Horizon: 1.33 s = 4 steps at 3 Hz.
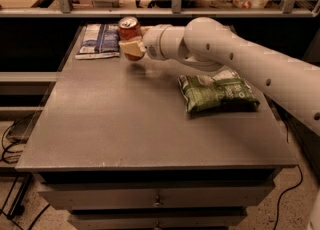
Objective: Move coke can near blue chip bag
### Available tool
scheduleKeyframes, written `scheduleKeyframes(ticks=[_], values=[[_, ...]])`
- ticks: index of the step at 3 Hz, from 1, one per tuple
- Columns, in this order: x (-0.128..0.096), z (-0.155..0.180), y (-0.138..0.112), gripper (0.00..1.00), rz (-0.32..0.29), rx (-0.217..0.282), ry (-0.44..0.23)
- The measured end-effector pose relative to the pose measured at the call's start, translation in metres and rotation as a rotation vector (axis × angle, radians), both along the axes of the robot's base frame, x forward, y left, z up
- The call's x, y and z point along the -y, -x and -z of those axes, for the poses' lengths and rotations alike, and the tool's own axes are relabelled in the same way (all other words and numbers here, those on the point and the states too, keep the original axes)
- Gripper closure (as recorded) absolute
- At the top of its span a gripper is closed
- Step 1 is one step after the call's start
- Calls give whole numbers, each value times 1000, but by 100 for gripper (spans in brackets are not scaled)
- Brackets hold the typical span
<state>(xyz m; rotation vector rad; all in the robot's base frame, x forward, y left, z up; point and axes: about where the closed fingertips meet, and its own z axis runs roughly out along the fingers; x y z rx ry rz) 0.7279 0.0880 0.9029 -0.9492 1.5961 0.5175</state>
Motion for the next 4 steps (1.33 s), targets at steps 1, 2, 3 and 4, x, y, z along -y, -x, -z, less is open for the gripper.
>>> scheduleKeyframes(ticks=[1,2,3,4], values=[[-6,6,-13,36,-1,-1,9],[-9,13,-21,12,1,-4,2],[-14,14,-24,0,-10,4,-21],[-14,14,-24,0,-10,4,-21]])
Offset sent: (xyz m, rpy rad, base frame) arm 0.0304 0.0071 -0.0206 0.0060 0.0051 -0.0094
